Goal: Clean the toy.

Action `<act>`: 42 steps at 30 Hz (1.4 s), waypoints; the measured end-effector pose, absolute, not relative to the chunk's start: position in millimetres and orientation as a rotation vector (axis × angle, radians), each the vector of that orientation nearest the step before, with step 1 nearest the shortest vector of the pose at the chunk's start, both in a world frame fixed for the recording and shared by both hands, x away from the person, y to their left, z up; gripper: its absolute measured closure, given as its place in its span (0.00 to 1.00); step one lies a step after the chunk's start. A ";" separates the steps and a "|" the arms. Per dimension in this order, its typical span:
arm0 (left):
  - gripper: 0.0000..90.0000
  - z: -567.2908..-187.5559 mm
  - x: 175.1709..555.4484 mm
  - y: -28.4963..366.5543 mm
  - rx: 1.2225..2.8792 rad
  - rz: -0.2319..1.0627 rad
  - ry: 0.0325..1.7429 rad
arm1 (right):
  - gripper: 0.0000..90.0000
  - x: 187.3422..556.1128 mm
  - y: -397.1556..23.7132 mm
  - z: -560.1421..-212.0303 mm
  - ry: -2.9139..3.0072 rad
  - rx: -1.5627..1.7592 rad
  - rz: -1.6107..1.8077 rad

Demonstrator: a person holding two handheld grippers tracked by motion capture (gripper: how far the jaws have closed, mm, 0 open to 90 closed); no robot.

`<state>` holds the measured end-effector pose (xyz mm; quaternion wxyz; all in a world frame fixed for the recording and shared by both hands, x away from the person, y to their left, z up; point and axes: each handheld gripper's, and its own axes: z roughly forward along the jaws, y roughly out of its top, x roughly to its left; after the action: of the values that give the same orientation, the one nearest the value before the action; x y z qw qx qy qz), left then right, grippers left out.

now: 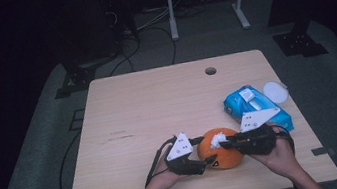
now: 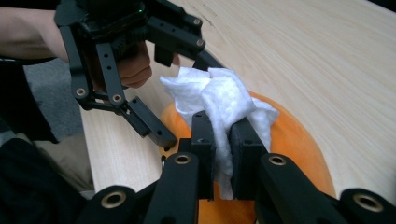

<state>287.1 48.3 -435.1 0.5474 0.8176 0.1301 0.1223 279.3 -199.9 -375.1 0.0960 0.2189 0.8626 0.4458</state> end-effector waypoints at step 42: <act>0.34 -436.3 281.7 54.3 1.998 0.222 0.228 | 0.90 288.7 -220.3 -388.3 2.567 0.749 1.318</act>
<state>281.7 54.3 -436.3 0.5305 0.8372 0.0955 0.0928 288.7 -220.3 -388.3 0.0802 0.2503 0.8583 0.4408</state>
